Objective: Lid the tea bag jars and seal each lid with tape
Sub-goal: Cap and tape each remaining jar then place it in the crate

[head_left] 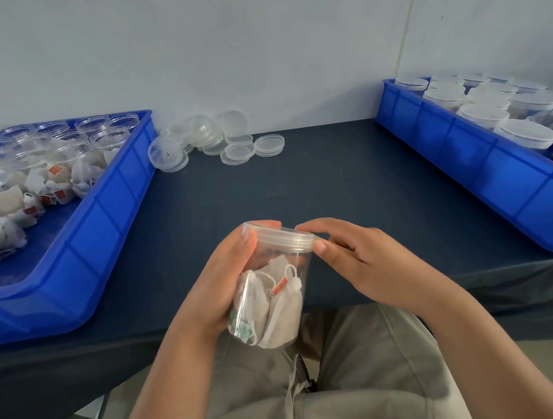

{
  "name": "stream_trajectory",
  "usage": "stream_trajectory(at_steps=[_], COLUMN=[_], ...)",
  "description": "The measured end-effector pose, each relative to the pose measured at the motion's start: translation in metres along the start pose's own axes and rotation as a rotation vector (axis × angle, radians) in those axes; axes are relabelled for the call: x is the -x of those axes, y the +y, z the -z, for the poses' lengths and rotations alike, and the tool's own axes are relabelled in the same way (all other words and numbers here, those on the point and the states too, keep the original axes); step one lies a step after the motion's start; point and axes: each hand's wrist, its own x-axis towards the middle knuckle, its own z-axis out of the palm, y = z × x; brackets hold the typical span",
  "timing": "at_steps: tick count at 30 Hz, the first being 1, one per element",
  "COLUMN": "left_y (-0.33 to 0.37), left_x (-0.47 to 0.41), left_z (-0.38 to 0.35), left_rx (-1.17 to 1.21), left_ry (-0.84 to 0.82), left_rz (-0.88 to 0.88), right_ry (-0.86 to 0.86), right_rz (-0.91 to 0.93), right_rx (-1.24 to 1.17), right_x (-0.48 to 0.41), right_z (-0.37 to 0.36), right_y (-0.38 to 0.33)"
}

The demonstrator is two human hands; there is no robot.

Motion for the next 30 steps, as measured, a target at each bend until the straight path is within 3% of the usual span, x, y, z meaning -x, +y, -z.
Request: stream_trajectory(at_steps=[7, 11, 16, 19, 23, 30], left_y=[0.009, 0.004, 0.001, 0.005, 0.005, 0.008], left_x=[-0.003, -0.003, -0.009, -0.006, -0.011, -0.010], left_z=[-0.008, -0.023, -0.036, -0.035, -0.036, -0.024], left_rx=[-0.208, -0.366, -0.606, -0.667, -0.634, -0.537], left_ry=[0.173, 0.203, 0.432, 0.421, 0.501, 0.539], left_rz=[-0.177, -0.160, -0.205, -0.199, -0.202, -0.209], right_ry=[0.102, 0.131, 0.217, 0.209, 0.203, 0.002], right_rz=[-0.044, -0.086, -0.073, -0.054, -0.047, -0.044], right_rx=[0.061, 0.184, 0.218, 0.235, 0.180, 0.059], right_x=[0.001, 0.001, 0.001, 0.001, -0.001, 0.000], right_z=[0.001, -0.005, -0.020, -0.025, -0.032, -0.019], right_y=[-0.002, -0.002, -0.011, -0.013, -0.012, -0.004])
